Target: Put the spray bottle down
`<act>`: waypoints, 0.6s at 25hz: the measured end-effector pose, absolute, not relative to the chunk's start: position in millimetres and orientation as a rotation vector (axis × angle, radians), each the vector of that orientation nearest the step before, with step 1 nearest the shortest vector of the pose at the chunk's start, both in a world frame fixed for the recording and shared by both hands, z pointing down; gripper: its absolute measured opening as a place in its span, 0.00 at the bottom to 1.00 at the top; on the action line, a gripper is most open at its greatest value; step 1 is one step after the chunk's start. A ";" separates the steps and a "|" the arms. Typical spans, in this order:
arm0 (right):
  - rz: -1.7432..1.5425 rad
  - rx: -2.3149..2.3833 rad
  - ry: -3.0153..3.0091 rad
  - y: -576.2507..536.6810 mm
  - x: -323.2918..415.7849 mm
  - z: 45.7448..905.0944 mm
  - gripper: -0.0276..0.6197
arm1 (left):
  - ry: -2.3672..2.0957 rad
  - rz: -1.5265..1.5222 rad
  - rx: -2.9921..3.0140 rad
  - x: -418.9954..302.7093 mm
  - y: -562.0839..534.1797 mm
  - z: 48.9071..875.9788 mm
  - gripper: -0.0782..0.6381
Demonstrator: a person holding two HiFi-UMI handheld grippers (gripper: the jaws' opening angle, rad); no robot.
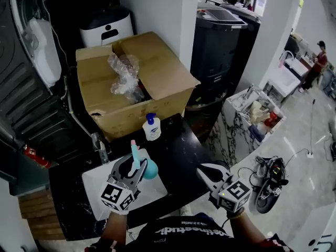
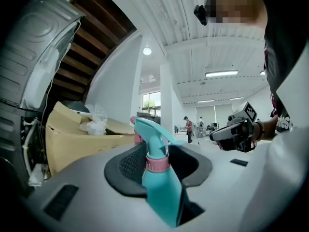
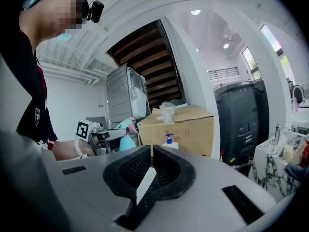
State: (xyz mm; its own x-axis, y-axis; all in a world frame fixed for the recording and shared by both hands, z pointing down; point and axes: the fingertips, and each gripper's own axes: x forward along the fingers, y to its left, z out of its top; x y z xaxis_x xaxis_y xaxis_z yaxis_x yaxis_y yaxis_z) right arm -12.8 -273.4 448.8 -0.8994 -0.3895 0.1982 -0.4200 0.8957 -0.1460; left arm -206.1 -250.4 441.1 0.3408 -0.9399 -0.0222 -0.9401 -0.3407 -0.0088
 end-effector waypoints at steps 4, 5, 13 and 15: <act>0.299 0.688 -2.878 -284.2 9.4 452.9 0.11 | 1.717 0.019 -2.625 -180.1 -288.2 451.7 0.32; 0.303 0.701 -2.875 -286.0 13.6 453.0 0.11 | 1.705 0.024 -2.639 -174.4 -297.6 453.9 0.32; 0.327 0.790 -2.845 -301.9 44.8 455.3 0.11 | 1.621 0.012 -2.708 -129.6 -373.4 466.3 0.32; 0.335 0.808 -2.835 -305.0 51.8 456.9 0.11 | 1.615 0.000 -2.724 -121.1 -392.0 471.4 0.32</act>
